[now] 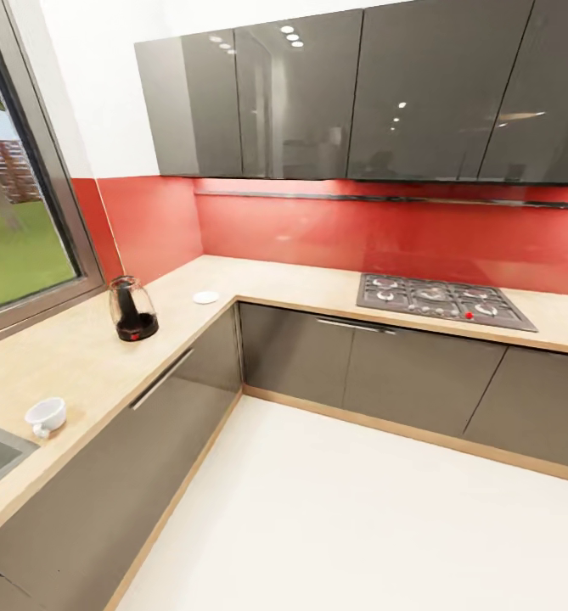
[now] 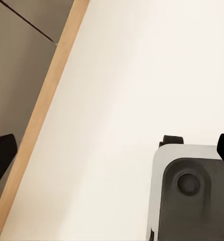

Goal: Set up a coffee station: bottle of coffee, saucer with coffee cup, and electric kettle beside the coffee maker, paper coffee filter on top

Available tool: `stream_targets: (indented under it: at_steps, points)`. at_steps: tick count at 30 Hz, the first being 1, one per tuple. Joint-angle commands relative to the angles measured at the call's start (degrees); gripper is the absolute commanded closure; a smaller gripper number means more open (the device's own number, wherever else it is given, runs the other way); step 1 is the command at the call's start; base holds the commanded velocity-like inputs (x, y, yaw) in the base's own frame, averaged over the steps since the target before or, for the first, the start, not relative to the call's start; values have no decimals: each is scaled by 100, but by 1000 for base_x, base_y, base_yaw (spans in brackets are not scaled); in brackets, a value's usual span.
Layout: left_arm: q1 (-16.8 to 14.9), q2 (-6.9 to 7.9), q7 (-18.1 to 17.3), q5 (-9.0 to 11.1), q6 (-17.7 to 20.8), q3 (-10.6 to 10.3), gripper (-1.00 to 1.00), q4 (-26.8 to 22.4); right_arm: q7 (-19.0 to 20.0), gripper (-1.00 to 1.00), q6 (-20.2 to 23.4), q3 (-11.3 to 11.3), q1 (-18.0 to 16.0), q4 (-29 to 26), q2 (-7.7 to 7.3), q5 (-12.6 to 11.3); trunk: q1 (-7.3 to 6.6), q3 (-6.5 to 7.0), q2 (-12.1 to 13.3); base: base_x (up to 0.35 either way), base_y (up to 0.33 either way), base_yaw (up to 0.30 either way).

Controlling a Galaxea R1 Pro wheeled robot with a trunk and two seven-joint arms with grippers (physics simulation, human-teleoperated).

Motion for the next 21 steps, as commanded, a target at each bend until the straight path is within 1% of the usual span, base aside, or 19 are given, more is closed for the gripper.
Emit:
stream_targets:
  at_steps: [1, 11, 21]
  points:
    - [-4, 3, 23, 55, -19, -50, -100, 1, -13, -100, -18, -43, -5, 6, 3, 51, 6, -12, -11, 313, -166, -2]
    - [-4, 4, 23, 61, -19, -50, -100, 1, -13, -100, -18, -42, -5, 6, 3, 51, 6, -12, -11, 313, -165, 0]
    - [-4, 4, 23, 62, -19, -50, -100, 1, -13, -100, -17, -42, -5, 7, 3, 51, 6, -12, -11, 313, -135, 0]
